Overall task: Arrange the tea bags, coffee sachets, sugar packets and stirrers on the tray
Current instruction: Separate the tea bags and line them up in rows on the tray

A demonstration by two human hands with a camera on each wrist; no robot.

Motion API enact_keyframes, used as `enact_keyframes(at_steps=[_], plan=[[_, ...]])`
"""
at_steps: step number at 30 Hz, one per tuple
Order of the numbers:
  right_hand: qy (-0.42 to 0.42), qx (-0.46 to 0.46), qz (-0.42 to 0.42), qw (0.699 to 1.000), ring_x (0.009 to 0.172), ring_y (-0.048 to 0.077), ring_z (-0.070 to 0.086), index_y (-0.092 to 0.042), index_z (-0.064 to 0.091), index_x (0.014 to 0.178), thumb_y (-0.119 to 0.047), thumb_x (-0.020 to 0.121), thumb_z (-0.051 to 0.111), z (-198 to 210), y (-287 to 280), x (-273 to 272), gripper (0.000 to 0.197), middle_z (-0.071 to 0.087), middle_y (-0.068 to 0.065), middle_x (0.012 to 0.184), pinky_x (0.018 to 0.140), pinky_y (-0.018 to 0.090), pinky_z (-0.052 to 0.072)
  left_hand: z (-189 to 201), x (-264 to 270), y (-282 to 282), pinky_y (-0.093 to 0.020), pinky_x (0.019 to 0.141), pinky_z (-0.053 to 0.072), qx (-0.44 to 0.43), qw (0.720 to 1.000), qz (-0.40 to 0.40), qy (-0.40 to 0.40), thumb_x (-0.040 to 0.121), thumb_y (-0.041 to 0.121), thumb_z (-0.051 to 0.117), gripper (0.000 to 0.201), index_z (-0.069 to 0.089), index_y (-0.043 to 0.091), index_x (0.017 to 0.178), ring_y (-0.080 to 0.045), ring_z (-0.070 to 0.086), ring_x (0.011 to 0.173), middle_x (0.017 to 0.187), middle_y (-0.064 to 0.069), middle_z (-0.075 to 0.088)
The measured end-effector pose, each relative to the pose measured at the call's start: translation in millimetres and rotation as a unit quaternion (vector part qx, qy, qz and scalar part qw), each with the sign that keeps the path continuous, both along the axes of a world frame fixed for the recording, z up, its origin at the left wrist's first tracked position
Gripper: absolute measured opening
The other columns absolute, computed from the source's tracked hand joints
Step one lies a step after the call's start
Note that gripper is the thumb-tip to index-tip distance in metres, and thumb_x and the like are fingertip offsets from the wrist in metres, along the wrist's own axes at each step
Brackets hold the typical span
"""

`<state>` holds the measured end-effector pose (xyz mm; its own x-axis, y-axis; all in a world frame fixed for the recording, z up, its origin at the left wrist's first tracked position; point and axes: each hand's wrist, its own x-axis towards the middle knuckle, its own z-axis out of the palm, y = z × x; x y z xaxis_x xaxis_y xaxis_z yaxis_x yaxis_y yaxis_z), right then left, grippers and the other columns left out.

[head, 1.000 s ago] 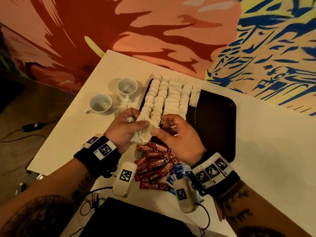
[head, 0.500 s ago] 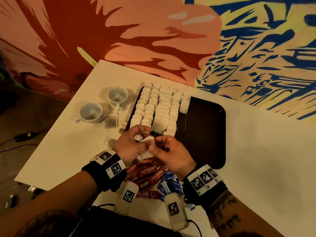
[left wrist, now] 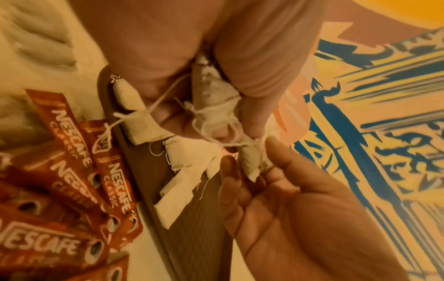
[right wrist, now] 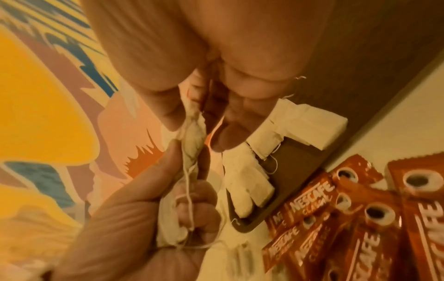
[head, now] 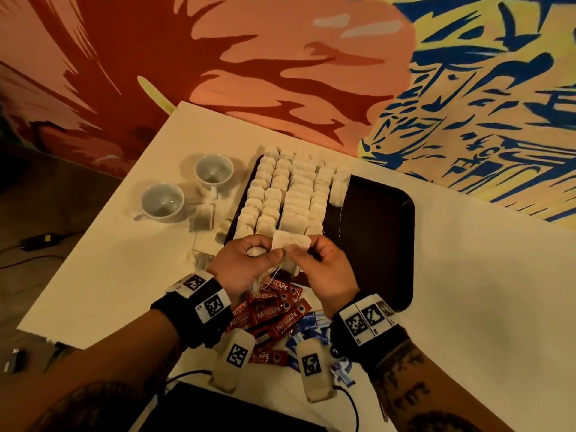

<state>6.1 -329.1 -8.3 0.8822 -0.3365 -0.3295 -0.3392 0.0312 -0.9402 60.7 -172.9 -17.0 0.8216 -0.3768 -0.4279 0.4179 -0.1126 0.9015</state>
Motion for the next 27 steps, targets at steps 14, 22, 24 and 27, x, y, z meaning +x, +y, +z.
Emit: enact_keyframes(at_steps=[14, 22, 24, 27], plan=[[0.093, -0.204, 0.064, 0.972, 0.070, 0.011, 0.068, -0.029, 0.063, 0.092, -0.025, 0.096, 0.064, -18.7, -49.9, 23.5, 0.006, 0.071, -0.006, 0.090, 0.064, 0.027, 0.059, -26.5, 15.8, 82.7, -0.026, 0.049, 0.038, 0.058, 0.991, 0.102, 0.069, 0.092, 0.014, 0.067, 0.009, 0.072, 0.014, 0.099, -0.020, 0.050, 0.052, 0.077, -0.012, 0.071], [0.172, -0.261, 0.251, 0.916, 0.083, 0.009, 0.067, -0.031, 0.067, 0.097, -0.028, 0.092, 0.069, -30.6, -40.2, 48.8, 0.006, 0.069, -0.008, 0.097, 0.075, 0.028, 0.056, -31.0, 34.9, 111.4, -0.020, 0.042, 0.035, 0.009, 0.975, 0.204, 0.092, 0.096, 0.007, 0.058, 0.011, 0.068, 0.010, 0.100, -0.017, 0.046, 0.046, 0.083, -0.012, 0.067], [0.178, -0.307, 0.288, 0.889, 0.092, 0.009, 0.063, -0.028, 0.070, 0.099, -0.029, 0.093, 0.067, -32.4, -32.2, 56.7, 0.007, 0.067, -0.009, 0.100, 0.078, 0.025, 0.050, -30.3, 38.6, 104.7, -0.020, 0.041, 0.035, 0.004, 0.975, 0.200, 0.096, 0.095, 0.008, 0.059, 0.011, 0.069, 0.009, 0.100, -0.016, 0.046, 0.045, 0.082, -0.012, 0.068], [0.196, -0.352, 0.306, 0.863, 0.096, 0.014, 0.063, -0.030, 0.068, 0.100, -0.031, 0.093, 0.064, -40.1, -25.0, 68.2, 0.008, 0.069, -0.004, 0.106, 0.080, 0.027, 0.052, -29.1, 43.0, 93.3, -0.021, 0.042, 0.037, 0.001, 0.976, 0.194, 0.096, 0.094, 0.010, 0.061, 0.010, 0.070, 0.010, 0.099, -0.015, 0.048, 0.046, 0.082, -0.012, 0.070]])
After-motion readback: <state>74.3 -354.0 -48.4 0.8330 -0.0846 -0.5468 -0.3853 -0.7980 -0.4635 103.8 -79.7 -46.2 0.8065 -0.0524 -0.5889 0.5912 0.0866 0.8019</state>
